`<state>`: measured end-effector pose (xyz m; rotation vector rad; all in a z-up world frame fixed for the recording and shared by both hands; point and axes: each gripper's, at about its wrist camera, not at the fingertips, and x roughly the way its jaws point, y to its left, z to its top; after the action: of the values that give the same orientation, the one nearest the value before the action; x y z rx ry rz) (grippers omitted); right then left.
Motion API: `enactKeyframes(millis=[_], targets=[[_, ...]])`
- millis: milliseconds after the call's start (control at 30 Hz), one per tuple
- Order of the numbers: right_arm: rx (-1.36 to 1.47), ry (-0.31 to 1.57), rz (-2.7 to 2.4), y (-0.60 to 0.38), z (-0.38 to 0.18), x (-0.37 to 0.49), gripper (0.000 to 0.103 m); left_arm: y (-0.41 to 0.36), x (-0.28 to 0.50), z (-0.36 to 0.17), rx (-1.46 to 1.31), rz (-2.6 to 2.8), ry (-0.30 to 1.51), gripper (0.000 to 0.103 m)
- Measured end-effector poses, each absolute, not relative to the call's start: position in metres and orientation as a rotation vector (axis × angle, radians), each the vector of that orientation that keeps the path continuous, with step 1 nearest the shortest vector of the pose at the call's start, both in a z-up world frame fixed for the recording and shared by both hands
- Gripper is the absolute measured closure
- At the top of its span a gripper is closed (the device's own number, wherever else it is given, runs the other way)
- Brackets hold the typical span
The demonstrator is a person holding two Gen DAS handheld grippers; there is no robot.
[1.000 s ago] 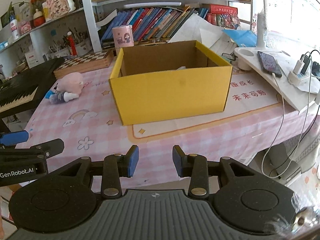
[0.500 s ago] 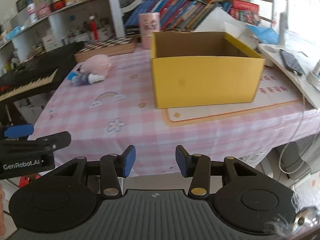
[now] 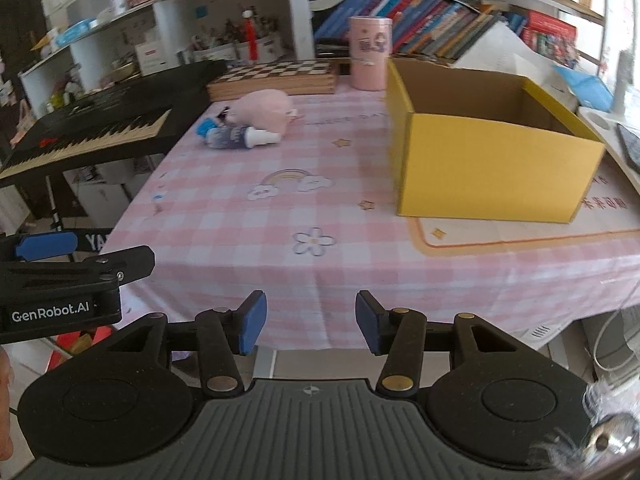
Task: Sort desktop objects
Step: 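Move both tools toward the plush pig and blue bag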
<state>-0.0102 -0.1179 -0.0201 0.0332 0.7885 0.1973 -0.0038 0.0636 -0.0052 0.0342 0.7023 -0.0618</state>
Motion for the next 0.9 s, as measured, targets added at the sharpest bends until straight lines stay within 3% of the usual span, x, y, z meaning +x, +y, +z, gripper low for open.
enactKeyframes(millis=[900], targets=[[-0.074,0.759,0.370,-0.052,-0.015,0.033,0.051,0.112,0.017,-0.006,-0.037,0.085,0.684,0.014]])
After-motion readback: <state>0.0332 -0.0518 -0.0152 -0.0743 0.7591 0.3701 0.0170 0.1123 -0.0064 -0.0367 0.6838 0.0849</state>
